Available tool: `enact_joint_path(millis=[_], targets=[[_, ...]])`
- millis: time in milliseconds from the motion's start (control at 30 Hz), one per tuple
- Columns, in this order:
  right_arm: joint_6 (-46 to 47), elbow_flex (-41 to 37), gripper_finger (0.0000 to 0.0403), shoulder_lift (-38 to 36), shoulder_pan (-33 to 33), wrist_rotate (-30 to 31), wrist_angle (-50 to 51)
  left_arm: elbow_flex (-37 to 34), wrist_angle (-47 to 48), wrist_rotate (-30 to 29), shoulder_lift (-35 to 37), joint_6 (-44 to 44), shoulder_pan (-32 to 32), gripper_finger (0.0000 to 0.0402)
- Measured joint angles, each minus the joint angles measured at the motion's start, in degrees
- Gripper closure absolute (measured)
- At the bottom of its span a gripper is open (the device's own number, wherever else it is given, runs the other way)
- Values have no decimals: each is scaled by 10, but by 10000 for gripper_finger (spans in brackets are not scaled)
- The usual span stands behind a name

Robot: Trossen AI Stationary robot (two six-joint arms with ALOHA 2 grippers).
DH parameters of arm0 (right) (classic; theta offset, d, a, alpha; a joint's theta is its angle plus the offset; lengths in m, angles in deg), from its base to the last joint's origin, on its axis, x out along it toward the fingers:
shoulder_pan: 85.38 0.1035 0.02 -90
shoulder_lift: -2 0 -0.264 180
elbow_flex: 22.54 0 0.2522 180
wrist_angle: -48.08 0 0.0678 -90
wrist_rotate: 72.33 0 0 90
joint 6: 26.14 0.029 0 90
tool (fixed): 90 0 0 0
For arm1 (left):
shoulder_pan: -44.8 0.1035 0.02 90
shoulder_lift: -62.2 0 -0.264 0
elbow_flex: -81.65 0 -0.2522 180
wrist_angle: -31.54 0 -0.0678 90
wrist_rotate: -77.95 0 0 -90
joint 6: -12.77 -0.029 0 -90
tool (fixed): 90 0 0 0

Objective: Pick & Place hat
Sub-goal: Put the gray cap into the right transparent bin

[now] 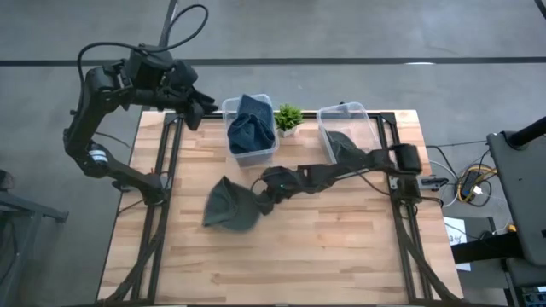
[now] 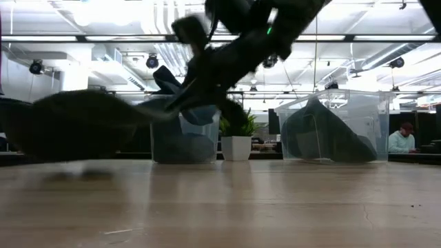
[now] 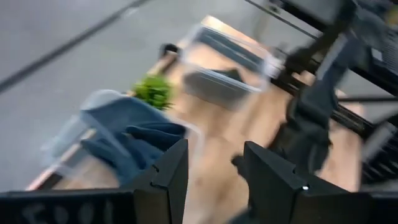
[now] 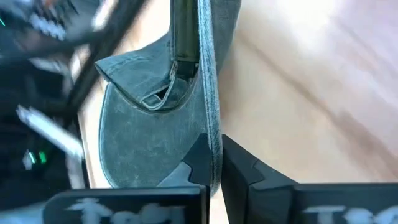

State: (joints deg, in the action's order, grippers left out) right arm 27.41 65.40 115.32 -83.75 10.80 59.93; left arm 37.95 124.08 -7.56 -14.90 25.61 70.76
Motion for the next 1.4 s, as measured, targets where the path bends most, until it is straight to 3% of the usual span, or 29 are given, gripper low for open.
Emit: enact_joint_path(millis=[300,400,567,700,1067,1400], targets=[[-52,6,393,-164,41,-1,207,0,3,205,-3,-69,-2,255],[-52,6,393,-215,45,4,252,0,-2,242,-13,-66,-6,255],[-43,6,394,-284,52,3,308,0,-3,246,-46,-65,-35,255],[-38,6,394,-307,52,-36,334,0,-13,246,-89,-76,-72,255],[-64,72,393,-300,52,-52,428,0,-31,229,-203,-84,-163,255],[-91,118,392,-290,53,-41,485,0,-44,231,-254,-80,-204,255]])
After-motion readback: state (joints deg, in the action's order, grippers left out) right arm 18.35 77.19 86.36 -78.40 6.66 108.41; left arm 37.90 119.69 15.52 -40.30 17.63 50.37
